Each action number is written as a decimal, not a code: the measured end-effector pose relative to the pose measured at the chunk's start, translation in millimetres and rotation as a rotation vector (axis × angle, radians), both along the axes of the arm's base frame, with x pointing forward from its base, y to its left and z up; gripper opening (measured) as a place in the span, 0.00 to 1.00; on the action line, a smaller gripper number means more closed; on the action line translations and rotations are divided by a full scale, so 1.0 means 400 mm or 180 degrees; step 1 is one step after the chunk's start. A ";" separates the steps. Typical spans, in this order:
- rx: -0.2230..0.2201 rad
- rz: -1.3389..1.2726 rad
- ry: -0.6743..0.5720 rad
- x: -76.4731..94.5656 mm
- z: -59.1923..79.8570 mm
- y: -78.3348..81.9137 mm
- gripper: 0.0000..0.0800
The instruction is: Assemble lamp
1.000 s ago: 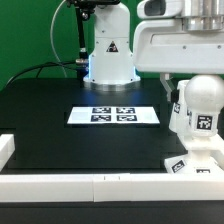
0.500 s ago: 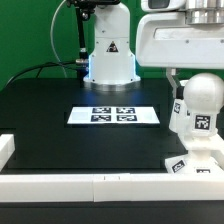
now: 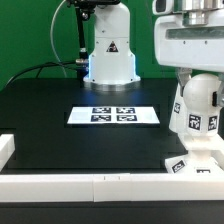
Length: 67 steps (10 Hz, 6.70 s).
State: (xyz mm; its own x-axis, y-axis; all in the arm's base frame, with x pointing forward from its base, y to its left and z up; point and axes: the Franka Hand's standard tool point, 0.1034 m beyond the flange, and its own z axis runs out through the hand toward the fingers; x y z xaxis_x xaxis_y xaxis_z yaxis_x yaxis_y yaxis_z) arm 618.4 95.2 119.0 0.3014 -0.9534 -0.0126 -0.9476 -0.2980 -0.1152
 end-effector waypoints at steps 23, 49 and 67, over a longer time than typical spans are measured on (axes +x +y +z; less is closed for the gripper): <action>-0.0275 0.1698 -0.0037 0.010 0.010 -0.004 0.72; -0.0630 0.3658 -0.0384 0.002 0.027 -0.042 0.87; -0.0711 0.3364 -0.0231 0.018 0.010 -0.029 0.71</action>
Offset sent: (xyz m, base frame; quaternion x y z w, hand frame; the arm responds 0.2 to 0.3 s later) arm 0.0040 -0.0188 0.0064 0.0420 0.0095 0.2238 0.9737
